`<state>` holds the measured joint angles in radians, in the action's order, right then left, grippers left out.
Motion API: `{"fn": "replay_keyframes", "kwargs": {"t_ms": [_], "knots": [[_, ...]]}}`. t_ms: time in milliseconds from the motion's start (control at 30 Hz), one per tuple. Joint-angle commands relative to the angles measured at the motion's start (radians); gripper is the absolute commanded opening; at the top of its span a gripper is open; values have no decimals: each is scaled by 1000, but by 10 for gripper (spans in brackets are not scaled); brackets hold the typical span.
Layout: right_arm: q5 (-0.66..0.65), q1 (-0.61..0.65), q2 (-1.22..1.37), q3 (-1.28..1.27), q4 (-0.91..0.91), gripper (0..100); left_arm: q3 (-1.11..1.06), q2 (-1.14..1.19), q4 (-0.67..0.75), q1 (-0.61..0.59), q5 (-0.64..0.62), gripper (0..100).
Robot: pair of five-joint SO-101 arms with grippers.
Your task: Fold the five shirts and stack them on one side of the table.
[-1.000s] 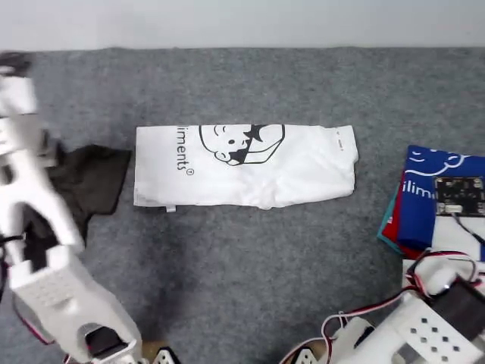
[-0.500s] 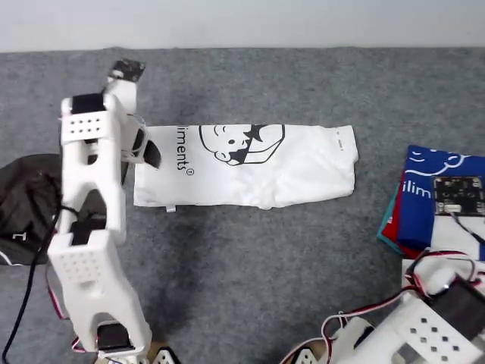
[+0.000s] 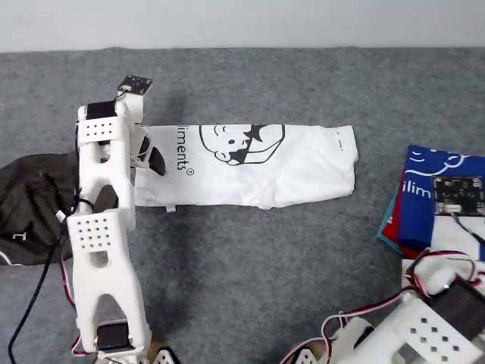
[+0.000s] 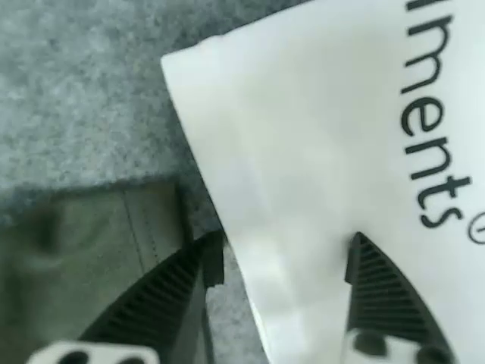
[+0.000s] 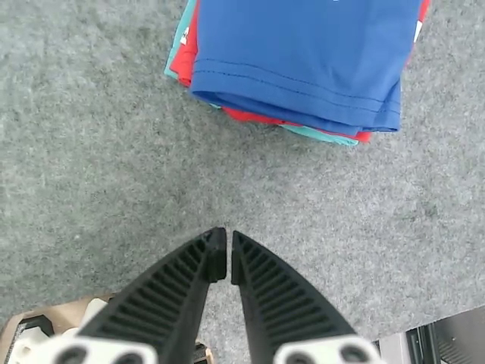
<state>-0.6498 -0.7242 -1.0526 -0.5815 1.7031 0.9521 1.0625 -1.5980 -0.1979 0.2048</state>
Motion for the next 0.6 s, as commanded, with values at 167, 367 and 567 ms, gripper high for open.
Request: {"fn": "replay_keyframes", "kwargs": {"t_ms": [167,367,567], "knots": [[-3,1,-8,8,-5,24,317,173,-158,26,-11,144],[-3,1,-10,8,-5,24,317,166,-160,37,3,8],[-3,1,-10,12,-5,24,295,109,-163,34,64,12]]}}
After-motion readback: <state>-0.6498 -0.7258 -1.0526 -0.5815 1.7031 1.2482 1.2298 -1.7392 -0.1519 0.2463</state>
